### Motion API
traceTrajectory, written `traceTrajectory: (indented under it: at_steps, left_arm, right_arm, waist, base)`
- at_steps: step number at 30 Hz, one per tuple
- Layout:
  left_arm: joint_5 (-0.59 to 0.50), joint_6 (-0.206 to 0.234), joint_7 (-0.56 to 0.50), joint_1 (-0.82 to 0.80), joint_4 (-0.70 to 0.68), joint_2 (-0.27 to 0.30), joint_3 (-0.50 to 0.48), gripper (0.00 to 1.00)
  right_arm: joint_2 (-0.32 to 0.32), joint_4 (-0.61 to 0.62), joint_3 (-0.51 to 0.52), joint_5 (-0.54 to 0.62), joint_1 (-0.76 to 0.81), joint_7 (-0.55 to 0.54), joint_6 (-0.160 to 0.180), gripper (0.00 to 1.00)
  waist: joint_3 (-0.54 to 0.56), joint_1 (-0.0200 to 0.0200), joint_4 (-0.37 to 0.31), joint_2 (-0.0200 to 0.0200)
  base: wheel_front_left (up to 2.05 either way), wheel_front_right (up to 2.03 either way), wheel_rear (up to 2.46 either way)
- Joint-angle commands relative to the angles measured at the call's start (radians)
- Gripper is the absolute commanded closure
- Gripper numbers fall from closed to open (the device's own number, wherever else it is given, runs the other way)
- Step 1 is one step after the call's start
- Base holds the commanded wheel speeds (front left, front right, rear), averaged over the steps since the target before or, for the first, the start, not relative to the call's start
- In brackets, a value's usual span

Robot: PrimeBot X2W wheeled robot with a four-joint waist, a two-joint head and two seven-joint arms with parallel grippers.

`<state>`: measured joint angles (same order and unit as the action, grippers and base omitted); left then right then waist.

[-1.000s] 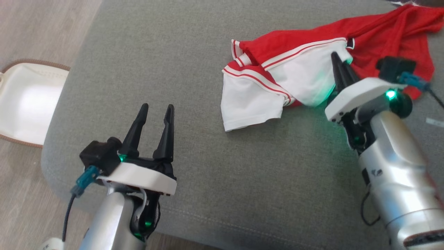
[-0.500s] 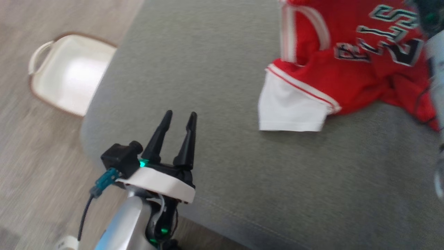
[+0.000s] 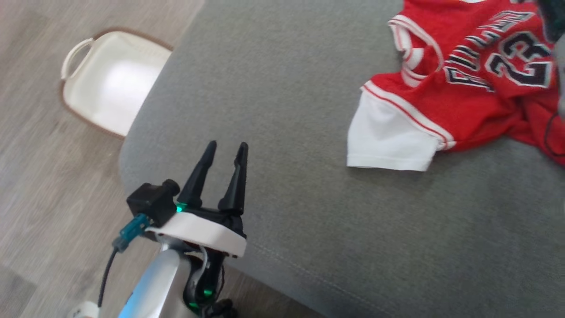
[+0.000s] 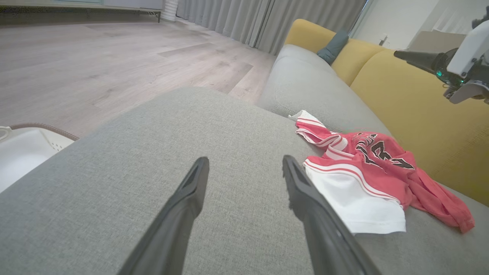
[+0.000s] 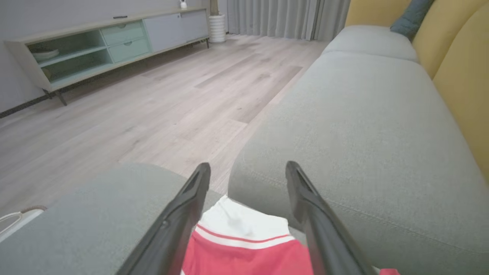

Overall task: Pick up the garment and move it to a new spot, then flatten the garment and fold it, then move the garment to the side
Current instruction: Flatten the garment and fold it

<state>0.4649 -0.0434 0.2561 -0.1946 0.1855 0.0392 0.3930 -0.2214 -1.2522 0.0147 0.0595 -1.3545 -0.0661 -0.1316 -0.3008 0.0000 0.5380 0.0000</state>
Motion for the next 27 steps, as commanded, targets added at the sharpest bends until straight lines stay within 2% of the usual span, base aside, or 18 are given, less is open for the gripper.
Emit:
traceTrajectory:
  at_steps: [1, 4, 10, 11, 16, 19, 20, 21, 27]
  left_arm:
    - [-0.012, 0.002, 0.006, -0.032, -0.030, 0.011, -0.046, 0.00]
    - [-0.033, 0.000, 0.006, -0.033, -0.034, 0.011, -0.069, 0.00]
    - [-0.083, -0.011, 0.006, -0.020, -0.033, 0.011, -0.117, 0.00]
    - [-0.083, -0.011, 0.006, -0.020, -0.033, 0.011, -0.117, 0.00]
    - [-0.104, -0.017, 0.006, -0.009, -0.037, 0.011, -0.154, 0.00]
    - [-0.108, -0.019, 0.006, -0.001, -0.041, 0.011, -0.173, 0.00]
    - [-0.114, -0.021, 0.006, 0.005, -0.040, 0.011, -0.184, 0.00]
    - [-0.114, -0.021, 0.006, 0.005, -0.040, 0.011, -0.184, 0.00]
    - [-0.127, -0.022, 0.006, 0.014, -0.041, 0.011, -0.212, 0.00]
  right_arm:
    - [0.033, 0.030, 0.002, 0.011, 0.003, 0.029, 0.001, 0.00]
    - [0.055, 0.028, 0.009, 0.014, 0.040, 0.099, 0.001, 0.00]
    - [0.105, 0.026, -0.049, -0.012, 0.155, 0.257, 0.001, 0.00]
    - [0.105, 0.026, -0.049, -0.012, 0.155, 0.257, 0.001, 0.00]
    - [0.133, 0.071, -0.095, -0.085, 0.270, 0.315, 0.001, 0.00]
    - [0.141, 0.142, -0.124, -0.136, 0.351, 0.324, 0.001, 0.00]
    - [0.138, 0.209, -0.149, -0.157, 0.413, 0.327, 0.001, 0.00]
    - [0.138, 0.209, -0.149, -0.157, 0.413, 0.327, 0.001, 0.00]
    - [0.114, 0.504, -0.135, -0.205, 0.657, 0.327, 0.001, 0.00]
  waist:
    - [0.026, 0.0000, -0.036, 0.0000]
    - [0.054, 0.0000, -0.089, 0.0000]
    - [0.119, 0.0000, -0.215, 0.0000]
    - [0.119, 0.0000, -0.215, 0.0000]
    - [0.164, 0.0000, -0.317, 0.0000]
    - [0.185, 0.0000, -0.376, 0.0000]
    - [0.196, 0.0000, -0.408, 0.0000]
    - [0.196, 0.0000, -0.408, 0.0000]
    - [0.210, 0.0000, -0.474, 0.0000]
  base:
    - [0.00, 0.00, 0.00]
    - [0.00, 0.00, 0.00]
    - [0.00, 0.00, 0.00]
    - [0.00, 0.00, 0.00]
    - [0.00, 0.00, 0.00]
    - [0.00, 0.00, 0.00]
    - [0.00, 0.00, 0.00]
    - [0.00, 0.00, 0.00]
    - [0.00, 0.00, 0.00]
